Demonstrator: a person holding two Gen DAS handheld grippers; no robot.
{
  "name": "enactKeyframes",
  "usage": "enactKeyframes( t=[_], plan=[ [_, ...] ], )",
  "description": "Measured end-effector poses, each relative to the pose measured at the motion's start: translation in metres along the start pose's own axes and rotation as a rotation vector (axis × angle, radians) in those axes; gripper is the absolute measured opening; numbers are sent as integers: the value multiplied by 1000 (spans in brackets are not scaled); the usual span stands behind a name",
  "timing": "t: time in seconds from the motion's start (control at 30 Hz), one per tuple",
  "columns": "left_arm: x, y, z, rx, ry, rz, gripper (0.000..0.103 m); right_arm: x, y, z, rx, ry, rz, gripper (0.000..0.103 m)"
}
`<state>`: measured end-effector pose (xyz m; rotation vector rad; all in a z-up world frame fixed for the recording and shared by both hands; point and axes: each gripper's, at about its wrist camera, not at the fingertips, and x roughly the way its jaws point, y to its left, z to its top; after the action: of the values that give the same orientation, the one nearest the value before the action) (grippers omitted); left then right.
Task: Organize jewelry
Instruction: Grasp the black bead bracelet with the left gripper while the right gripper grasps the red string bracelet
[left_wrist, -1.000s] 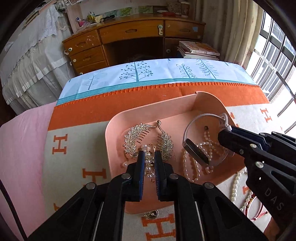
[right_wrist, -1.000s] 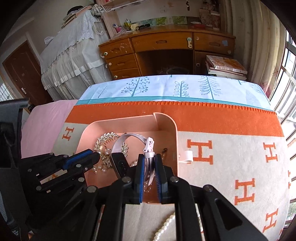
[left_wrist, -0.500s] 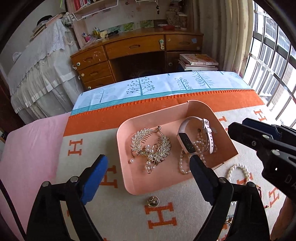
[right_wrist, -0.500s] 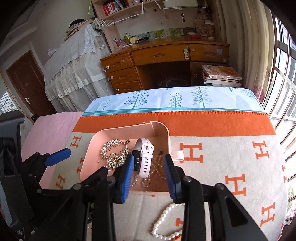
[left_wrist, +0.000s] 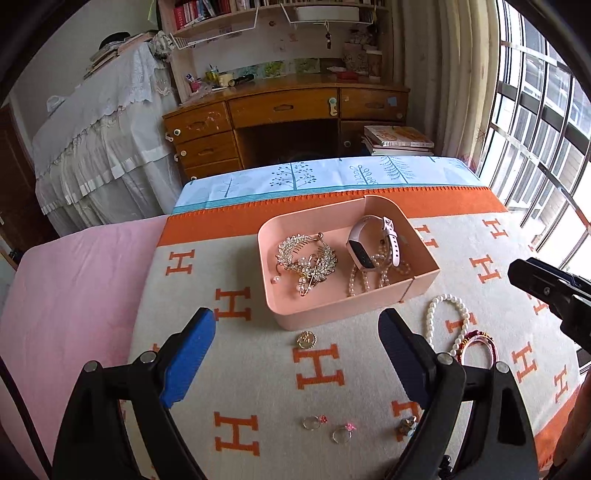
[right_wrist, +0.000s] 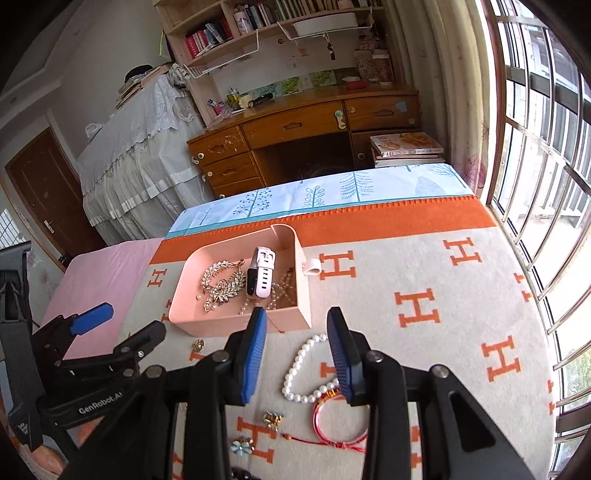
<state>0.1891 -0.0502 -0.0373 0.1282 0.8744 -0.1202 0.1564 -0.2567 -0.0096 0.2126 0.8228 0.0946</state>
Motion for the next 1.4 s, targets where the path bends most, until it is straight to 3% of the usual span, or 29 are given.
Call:
enactKeyframes(
  t=[0.37,0.83,0.93,1.1,1.23,1.4],
  plan=[
    [-28,-23,-38,61,32,-41,89,-38,-29,-42,26,8,-24,35],
    [-6,-53,-122,163,322,-227,88,-20,-40,-98,-15,150,1,35],
    [-6,-60,-126,179,332,-233,81,-18,-39,-103,-17,154,9,35],
    [1,-69,-128,185,381,-248,55,-16,-42,-108,-17,160,15,35],
    [13,-72,-131,182,423,-244,49,-15,-45,-110,-14,163,22,35],
    [15,-74,-129,193,408,-240,49,-13,-50,-111,-5,168,24,35]
  ],
)
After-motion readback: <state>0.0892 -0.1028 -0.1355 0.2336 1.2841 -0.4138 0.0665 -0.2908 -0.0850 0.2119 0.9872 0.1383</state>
